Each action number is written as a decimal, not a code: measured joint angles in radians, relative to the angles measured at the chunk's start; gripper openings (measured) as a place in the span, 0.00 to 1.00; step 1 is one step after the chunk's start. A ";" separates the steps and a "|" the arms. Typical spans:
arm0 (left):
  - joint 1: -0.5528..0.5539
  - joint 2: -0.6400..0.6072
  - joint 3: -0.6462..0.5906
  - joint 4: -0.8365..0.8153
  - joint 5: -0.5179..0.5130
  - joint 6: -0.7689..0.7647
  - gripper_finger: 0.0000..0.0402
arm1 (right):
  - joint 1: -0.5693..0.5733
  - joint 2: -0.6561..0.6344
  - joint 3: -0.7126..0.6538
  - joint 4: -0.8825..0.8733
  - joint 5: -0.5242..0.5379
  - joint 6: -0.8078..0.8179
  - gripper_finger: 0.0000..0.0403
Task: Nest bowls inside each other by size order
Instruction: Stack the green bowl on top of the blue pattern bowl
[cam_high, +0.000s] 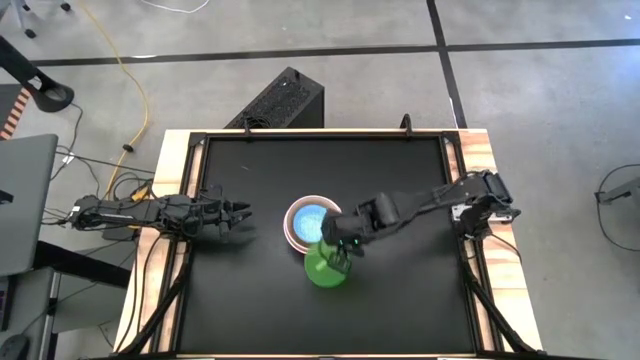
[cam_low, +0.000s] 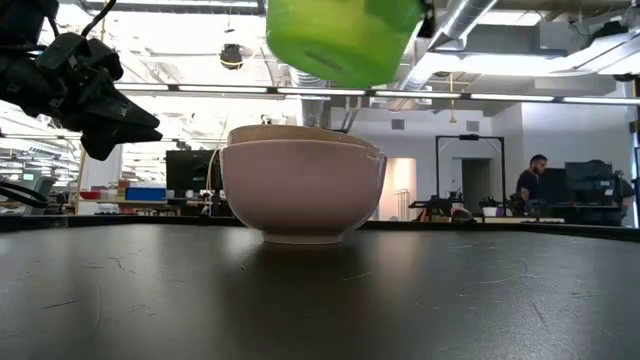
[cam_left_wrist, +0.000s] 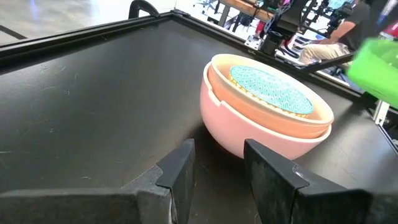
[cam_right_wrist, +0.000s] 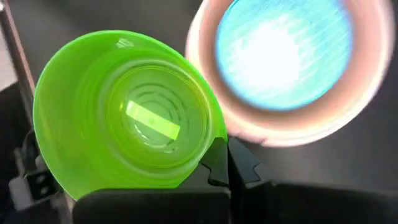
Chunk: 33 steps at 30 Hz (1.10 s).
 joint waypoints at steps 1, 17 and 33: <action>0.000 0.000 0.000 0.000 0.000 0.000 0.32 | -0.023 0.000 0.005 0.001 0.001 -0.022 0.00; 0.000 0.000 0.000 -0.001 0.000 0.001 0.32 | -0.278 0.003 -0.031 0.120 -0.060 -0.233 0.00; 0.000 0.000 0.000 -0.003 0.003 0.000 0.32 | -0.309 0.111 -0.031 0.159 -0.064 -0.283 0.00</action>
